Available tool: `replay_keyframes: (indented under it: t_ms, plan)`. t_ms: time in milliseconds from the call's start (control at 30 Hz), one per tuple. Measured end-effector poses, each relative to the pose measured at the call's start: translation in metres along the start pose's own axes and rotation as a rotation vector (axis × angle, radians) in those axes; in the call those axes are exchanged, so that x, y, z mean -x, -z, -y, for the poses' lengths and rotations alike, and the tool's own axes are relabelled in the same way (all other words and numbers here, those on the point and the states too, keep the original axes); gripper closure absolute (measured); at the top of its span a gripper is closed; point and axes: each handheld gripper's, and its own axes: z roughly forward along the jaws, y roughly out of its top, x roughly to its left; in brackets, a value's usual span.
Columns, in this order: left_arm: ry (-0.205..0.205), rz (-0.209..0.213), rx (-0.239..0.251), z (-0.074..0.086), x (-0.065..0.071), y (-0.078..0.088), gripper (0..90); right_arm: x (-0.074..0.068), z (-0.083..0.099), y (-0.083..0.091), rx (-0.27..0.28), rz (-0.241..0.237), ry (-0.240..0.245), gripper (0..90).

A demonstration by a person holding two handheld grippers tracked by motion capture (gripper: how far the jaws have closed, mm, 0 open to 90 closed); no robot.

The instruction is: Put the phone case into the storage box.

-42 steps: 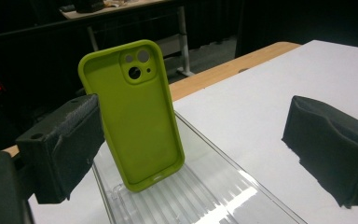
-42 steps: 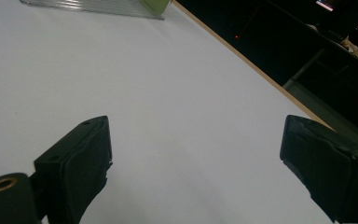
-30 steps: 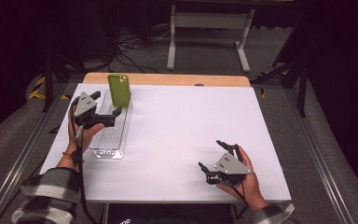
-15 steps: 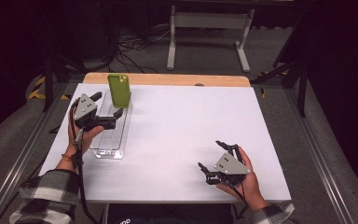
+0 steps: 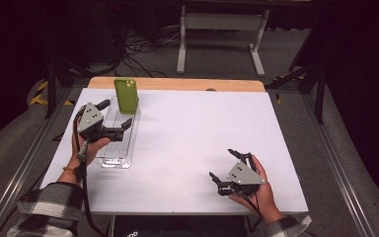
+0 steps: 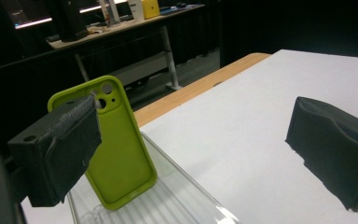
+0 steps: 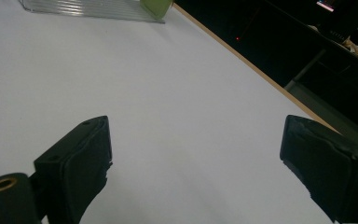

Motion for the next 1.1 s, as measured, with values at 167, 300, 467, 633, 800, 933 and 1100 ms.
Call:
replay_keyframes:
  t_ms: [167,300,467,633,800,933,1100]
  plan:
    - [0.003,0.008,0.007,0.0,0.002,0.001,3.6,0.0,0.0,0.0,0.0,-0.001,-0.001,9.8]
    - [-0.002,0.02,0.008,-0.001,0.005,0.003,3.6,0.0,0.0,0.0,0.001,-0.001,-0.001,9.9]
    - [-0.012,0.038,0.008,-0.002,0.01,0.003,3.5,0.0,0.0,0.0,0.001,-0.002,0.0,9.9]
    - [-0.025,0.046,0.005,-0.003,0.013,0.006,3.4,0.0,0.0,0.0,0.001,-0.003,0.001,9.8]
    - [-0.037,0.047,0.012,-0.004,0.015,0.009,3.4,0.0,0.0,0.001,0.0,-0.004,-0.001,9.9]
    - [-0.035,0.048,0.022,-0.005,0.014,0.012,3.4,0.0,0.0,0.001,0.002,-0.004,-0.001,9.8]
    - [-0.038,0.058,0.019,-0.005,0.016,0.013,3.4,0.0,0.0,0.001,0.002,-0.004,0.003,9.8]
